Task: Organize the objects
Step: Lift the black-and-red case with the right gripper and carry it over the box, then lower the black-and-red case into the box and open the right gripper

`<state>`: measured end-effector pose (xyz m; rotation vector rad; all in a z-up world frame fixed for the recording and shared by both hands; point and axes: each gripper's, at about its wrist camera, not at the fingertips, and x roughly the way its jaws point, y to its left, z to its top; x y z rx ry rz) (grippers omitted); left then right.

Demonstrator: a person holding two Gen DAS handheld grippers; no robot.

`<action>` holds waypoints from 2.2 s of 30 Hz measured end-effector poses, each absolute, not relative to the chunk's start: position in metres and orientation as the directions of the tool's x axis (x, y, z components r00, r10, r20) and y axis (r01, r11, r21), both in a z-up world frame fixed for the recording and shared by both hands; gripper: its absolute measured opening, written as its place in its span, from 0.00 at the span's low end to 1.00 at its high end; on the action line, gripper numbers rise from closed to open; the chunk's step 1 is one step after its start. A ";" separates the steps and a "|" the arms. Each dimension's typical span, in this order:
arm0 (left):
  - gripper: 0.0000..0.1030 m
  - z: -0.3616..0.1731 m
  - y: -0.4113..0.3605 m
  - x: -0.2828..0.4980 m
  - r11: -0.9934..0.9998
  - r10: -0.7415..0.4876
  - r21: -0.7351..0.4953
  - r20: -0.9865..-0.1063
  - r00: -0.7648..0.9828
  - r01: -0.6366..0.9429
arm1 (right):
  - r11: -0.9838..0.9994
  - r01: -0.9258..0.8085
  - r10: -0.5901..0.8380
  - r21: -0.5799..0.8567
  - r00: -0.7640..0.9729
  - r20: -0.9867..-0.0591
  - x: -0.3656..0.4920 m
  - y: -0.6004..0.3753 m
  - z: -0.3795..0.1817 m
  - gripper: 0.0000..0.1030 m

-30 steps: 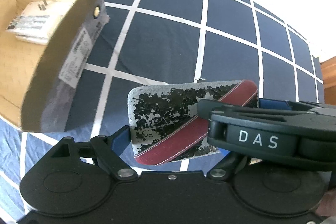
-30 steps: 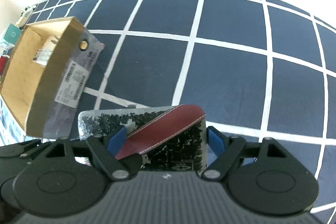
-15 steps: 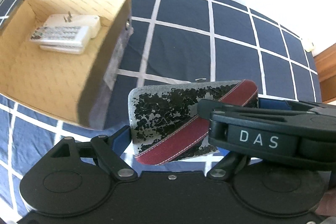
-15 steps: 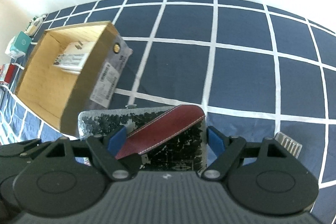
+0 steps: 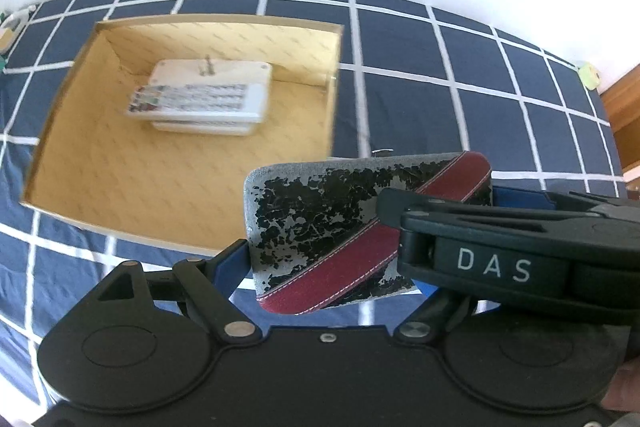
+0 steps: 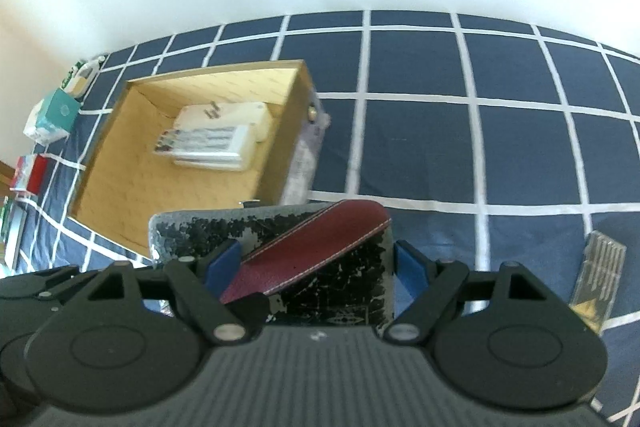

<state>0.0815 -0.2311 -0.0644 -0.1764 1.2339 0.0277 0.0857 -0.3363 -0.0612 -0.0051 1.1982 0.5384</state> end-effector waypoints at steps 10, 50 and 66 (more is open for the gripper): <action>0.79 -0.060 -0.156 0.082 0.994 -0.075 -0.097 -0.940 0.333 -0.051 | 0.894 -0.338 0.395 0.292 0.290 -0.872 0.060 -0.264 -0.061 0.79; 0.79 -0.196 -0.059 0.160 0.985 -0.171 -0.171 -0.985 0.001 -0.017 | 0.950 -0.195 0.253 0.243 0.028 -0.967 0.108 -0.151 -0.190 0.79; 0.78 -0.213 -0.053 0.156 0.987 -0.158 -0.157 -0.987 -0.016 -0.030 | 0.955 -0.169 0.241 0.242 -0.029 -0.970 0.108 -0.156 -0.208 0.78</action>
